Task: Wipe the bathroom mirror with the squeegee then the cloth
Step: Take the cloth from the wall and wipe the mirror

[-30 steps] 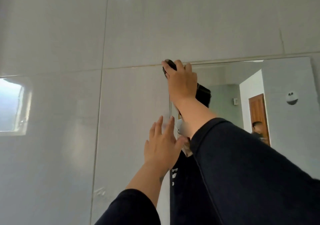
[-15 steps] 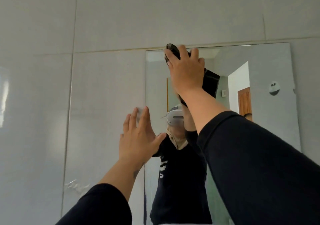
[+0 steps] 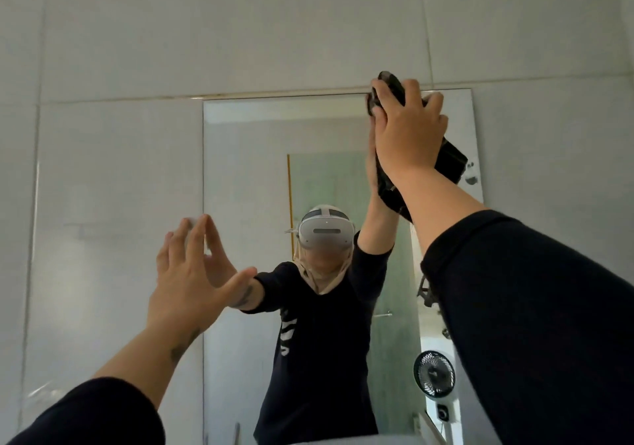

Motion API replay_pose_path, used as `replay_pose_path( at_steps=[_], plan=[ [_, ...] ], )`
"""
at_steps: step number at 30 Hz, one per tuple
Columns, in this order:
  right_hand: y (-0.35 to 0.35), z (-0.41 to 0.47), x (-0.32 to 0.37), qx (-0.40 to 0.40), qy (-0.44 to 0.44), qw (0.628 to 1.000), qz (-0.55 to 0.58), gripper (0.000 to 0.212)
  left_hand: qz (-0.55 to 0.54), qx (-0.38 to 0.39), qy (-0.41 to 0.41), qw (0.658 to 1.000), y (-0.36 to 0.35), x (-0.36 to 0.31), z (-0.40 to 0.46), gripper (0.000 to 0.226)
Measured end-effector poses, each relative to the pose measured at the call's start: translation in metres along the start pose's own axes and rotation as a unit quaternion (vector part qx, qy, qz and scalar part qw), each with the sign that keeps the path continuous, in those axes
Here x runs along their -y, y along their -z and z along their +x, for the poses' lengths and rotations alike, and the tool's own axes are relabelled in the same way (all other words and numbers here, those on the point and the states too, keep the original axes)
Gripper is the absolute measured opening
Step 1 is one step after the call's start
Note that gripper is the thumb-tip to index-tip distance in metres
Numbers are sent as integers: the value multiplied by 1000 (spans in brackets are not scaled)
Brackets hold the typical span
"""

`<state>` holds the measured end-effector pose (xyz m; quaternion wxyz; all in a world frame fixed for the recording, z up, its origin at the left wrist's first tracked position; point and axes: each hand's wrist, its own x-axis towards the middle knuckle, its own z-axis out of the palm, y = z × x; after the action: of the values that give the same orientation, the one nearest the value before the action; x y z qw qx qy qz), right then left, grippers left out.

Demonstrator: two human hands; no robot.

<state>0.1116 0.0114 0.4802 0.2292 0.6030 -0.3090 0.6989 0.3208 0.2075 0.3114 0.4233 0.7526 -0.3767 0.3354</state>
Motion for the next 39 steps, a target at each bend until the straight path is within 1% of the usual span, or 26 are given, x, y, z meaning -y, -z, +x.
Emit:
replay_pose_path(
  at_steps=[6, 10, 14, 20, 23, 27, 33, 37, 39],
  plan=[
    [12, -1, -46, 23, -75, 997, -9, 37, -8, -4, 0, 1000, -3, 1, 0, 110],
    [16, -11, -59, 24, -125, 992, -7, 38, -10, -2, 1, 1000, -5, 4, 3, 110],
    [16, -29, -60, 13, -183, 983, -3, 38, -16, 0, 3, 1000, -4, 4, 2, 110],
    [12, -46, -39, -5, -199, 980, 11, 36, -28, 11, 9, 1000, -4, -1, 1, 108],
    [11, -53, -16, -1, -182, 983, 19, 36, -28, 15, 9, 999, -2, 1, 0, 107],
    [5, -63, 28, -11, -118, 993, 27, 37, -31, 15, 6, 999, -1, 3, -2, 105],
    [-7, -80, 105, -2, 4, 998, 56, 37, -33, 22, 11, 999, 1, 3, -2, 104],
    [-16, -93, 148, 15, 77, 994, 69, 41, -35, 28, 4, 999, 3, 1, -5, 103],
    [-18, -102, 167, 18, 136, 989, 58, 45, -34, 29, -3, 999, 2, 1, -5, 101]
  ],
)
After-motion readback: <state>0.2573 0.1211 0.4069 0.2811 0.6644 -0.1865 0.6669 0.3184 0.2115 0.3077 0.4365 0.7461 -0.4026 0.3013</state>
